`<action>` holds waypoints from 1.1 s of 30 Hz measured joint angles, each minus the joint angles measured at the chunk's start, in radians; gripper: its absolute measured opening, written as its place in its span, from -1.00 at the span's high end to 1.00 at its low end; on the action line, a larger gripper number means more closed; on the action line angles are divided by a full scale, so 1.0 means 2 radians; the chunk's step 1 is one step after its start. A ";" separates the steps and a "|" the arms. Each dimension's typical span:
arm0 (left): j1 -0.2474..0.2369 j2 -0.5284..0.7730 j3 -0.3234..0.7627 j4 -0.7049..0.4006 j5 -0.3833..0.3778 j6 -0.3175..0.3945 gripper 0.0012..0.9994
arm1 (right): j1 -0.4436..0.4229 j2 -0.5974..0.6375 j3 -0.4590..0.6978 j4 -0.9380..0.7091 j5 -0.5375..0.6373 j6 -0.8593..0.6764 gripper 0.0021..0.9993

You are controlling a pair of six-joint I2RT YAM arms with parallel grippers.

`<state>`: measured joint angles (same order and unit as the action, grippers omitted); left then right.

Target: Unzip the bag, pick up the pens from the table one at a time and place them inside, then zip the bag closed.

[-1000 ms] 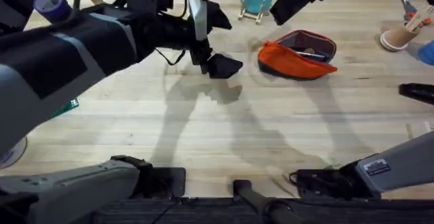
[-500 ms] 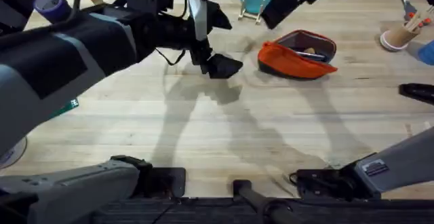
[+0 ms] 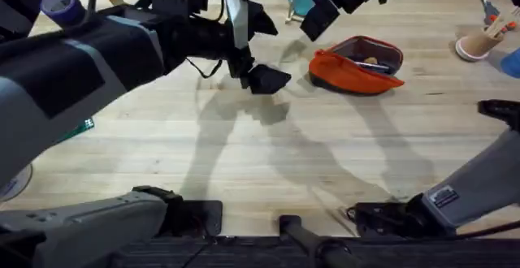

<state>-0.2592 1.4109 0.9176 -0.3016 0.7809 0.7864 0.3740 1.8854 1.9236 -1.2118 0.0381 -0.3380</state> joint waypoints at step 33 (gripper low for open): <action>0.000 0.000 0.000 0.000 0.000 0.000 -0.99 | 0.002 0.050 -0.027 0.012 0.002 0.000 -1.00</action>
<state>-0.2592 1.4109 0.9176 -0.3016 0.7807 0.7864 0.3779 1.9848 1.8690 -1.1882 0.0418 -0.3386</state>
